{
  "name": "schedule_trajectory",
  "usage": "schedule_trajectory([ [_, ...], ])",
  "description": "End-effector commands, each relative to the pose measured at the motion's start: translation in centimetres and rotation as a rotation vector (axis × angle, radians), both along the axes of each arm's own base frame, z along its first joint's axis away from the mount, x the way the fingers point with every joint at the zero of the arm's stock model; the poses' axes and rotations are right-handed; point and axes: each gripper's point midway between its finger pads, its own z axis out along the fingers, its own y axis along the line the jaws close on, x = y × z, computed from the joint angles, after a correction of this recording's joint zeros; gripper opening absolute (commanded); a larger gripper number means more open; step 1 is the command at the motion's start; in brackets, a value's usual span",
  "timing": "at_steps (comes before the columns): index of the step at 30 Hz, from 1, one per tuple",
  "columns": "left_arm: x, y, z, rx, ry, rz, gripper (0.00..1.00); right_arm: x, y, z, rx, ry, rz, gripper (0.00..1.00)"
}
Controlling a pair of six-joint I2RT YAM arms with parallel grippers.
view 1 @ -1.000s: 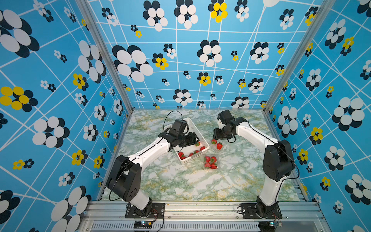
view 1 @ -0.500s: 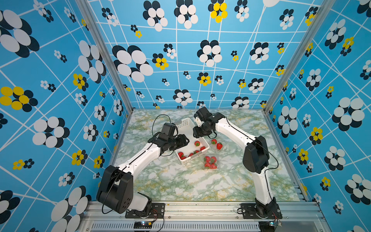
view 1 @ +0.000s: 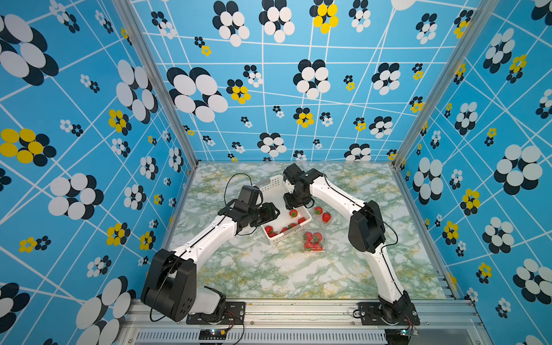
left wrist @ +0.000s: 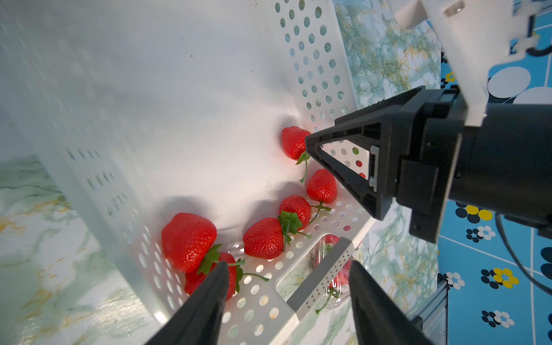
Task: Pack strawberries into containers
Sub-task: Pick up the strawberry from the basket.
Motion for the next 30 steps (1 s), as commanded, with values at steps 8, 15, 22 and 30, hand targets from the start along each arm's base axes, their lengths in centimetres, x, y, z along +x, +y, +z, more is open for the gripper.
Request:
schedule_trajectory([
  [8, 0.2, 0.0, 0.5, -0.030, -0.019, 0.004, 0.65, -1.3, -0.5, -3.7, -0.095, 0.067, 0.003, 0.53],
  [15, 0.3, -0.2, 0.5, -0.036, -0.021, -0.003, 0.65, -1.5, -0.5, -4.4, -0.098, 0.077, -0.002, 0.51],
  [22, 0.3, -0.2, 0.5, -0.036, -0.020, -0.005, 0.65, -1.4, -0.2, -5.1, -0.097, 0.089, -0.001, 0.50],
  [30, 0.2, -0.2, 0.5, -0.037, -0.019, -0.006, 0.65, -1.2, 0.0, -5.5, -0.094, 0.086, -0.005, 0.42],
])
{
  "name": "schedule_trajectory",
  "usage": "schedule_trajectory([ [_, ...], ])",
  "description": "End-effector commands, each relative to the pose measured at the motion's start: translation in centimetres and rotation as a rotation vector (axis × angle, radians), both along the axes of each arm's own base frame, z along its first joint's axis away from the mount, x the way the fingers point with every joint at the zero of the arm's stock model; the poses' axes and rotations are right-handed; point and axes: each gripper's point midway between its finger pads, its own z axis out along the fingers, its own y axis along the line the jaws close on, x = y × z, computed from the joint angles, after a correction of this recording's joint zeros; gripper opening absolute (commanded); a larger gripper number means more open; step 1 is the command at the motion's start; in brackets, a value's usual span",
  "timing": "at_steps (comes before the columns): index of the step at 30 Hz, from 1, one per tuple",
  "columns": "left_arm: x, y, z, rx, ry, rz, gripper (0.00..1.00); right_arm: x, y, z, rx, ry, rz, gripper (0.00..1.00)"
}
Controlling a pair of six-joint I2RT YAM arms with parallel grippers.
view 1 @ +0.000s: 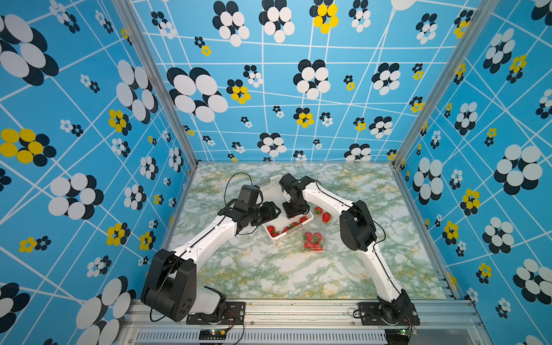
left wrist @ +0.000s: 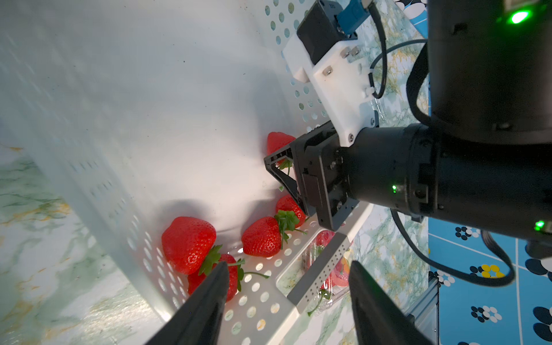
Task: Pack strawberries into containers
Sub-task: Pick up the strawberry from the basket, then place the strawberry in the packing box.
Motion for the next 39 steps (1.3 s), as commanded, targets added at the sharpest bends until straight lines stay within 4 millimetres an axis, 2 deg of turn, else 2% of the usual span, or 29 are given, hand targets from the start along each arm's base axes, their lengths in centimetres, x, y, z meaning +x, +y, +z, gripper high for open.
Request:
schedule_trajectory([
  [1, 0.0, 0.3, 0.0, -0.007, -0.006, 0.001, 0.65, 0.1, 0.1, -0.4, -0.015, -0.002, -0.015, 0.40],
  [6, 0.1, 0.1, -0.1, -0.009, -0.004, -0.001, 0.65, 0.6, 0.1, 1.0, -0.002, -0.040, -0.018, 0.35],
  [9, 0.1, 0.1, -0.2, -0.008, -0.002, -0.001, 0.65, 0.8, 0.1, 2.8, 0.015, -0.072, -0.022, 0.33],
  [16, 0.6, -0.4, 0.1, -0.006, -0.005, -0.013, 0.65, 0.8, -1.6, 10.2, 0.061, -0.210, -0.055, 0.32],
  [17, 0.8, -0.6, 0.1, -0.005, -0.006, -0.019, 0.65, 0.7, -2.2, 11.9, 0.074, -0.240, -0.065, 0.32],
  [19, 1.0, -1.2, 0.2, -0.005, -0.007, -0.030, 0.65, 0.5, -3.4, 13.5, 0.082, -0.266, -0.086, 0.32],
  [21, 1.1, -1.7, 0.4, -0.005, -0.010, -0.040, 0.65, 0.5, -5.1, 14.2, 0.078, -0.279, -0.118, 0.32],
  [24, 1.3, -2.5, 0.5, -0.004, -0.011, -0.056, 0.65, 0.6, -8.2, 13.9, 0.054, -0.284, -0.173, 0.32],
  [26, 1.4, -2.9, 0.6, -0.003, -0.014, -0.062, 0.65, 0.8, -10.3, 13.0, 0.038, -0.282, -0.216, 0.32],
  [29, 1.5, -3.4, 0.6, 0.002, -0.013, -0.073, 0.65, 1.0, -12.3, 11.5, 0.032, -0.267, -0.264, 0.32],
  [36, 1.5, -4.2, 0.9, 0.011, -0.014, -0.089, 0.65, 1.6, -14.1, 7.5, 0.010, -0.216, -0.306, 0.32],
  [39, 1.4, -4.2, 0.9, 0.016, -0.015, -0.087, 0.65, 1.2, -14.5, 5.0, -0.004, -0.167, -0.313, 0.32],
])
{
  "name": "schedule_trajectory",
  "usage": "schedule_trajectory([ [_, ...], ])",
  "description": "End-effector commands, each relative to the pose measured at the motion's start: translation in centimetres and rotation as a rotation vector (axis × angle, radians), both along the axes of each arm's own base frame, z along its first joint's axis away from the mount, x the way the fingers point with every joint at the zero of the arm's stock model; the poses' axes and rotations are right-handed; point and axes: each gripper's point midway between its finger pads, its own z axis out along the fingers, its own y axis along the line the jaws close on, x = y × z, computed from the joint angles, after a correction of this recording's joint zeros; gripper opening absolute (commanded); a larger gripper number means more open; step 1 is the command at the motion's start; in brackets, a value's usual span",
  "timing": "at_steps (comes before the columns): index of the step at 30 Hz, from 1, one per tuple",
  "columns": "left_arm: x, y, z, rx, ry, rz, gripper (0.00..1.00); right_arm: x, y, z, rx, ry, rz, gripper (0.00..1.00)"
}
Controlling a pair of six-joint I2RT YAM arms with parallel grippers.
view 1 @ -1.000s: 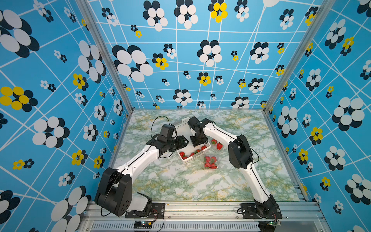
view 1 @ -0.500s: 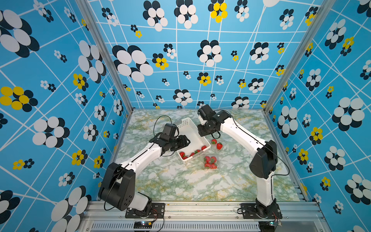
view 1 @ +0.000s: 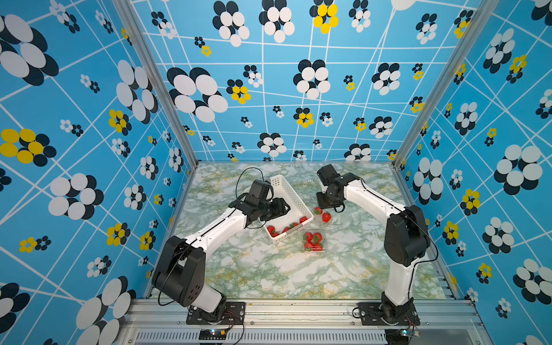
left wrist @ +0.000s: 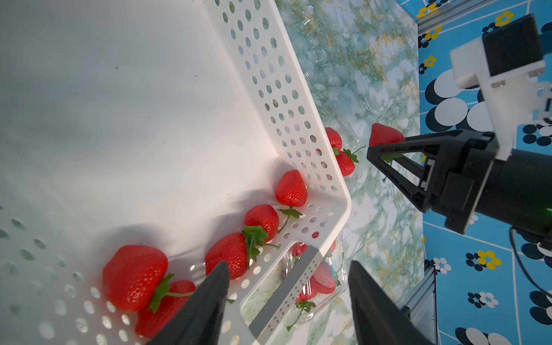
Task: Pack strawberries into containers
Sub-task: Place the strawberry in the packing box.
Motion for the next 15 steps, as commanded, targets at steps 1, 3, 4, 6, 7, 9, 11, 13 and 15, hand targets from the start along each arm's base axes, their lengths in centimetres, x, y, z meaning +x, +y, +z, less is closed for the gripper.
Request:
schedule_trajectory([
  [1, 0.2, -0.1, 0.2, 0.018, -0.010, -0.008, 0.65, 0.3, -0.2, -2.5, 0.002, 0.033, -0.025, 0.32],
  [3, 0.2, -0.1, 0.2, 0.018, -0.006, -0.010, 0.65, 0.4, -0.4, -3.6, -0.008, 0.051, -0.031, 0.32],
  [4, 0.2, -0.2, 0.2, 0.018, -0.007, -0.012, 0.65, 0.4, -0.5, -4.1, -0.013, 0.058, -0.033, 0.32],
  [6, 0.2, -0.2, 0.2, 0.018, -0.006, -0.012, 0.65, 0.4, -0.6, -4.8, -0.017, 0.069, -0.036, 0.33],
  [7, 0.2, -0.2, 0.2, 0.018, -0.007, -0.012, 0.65, 0.5, -0.6, -5.0, -0.017, 0.070, -0.038, 0.33],
  [9, 0.2, -0.2, 0.1, 0.019, -0.007, -0.013, 0.65, 0.6, -0.7, -5.3, -0.019, 0.073, -0.039, 0.33],
  [11, 0.1, -0.2, 0.1, 0.019, -0.006, -0.012, 0.65, 0.5, -0.7, -5.5, -0.021, 0.079, -0.039, 0.34],
  [13, 0.1, -0.1, 0.0, 0.019, -0.005, -0.010, 0.65, 0.4, -0.8, -5.7, -0.024, 0.086, -0.037, 0.37],
  [15, 0.1, -0.1, 0.0, 0.019, -0.005, -0.011, 0.65, 0.4, -0.8, -5.8, -0.027, 0.092, -0.036, 0.40],
])
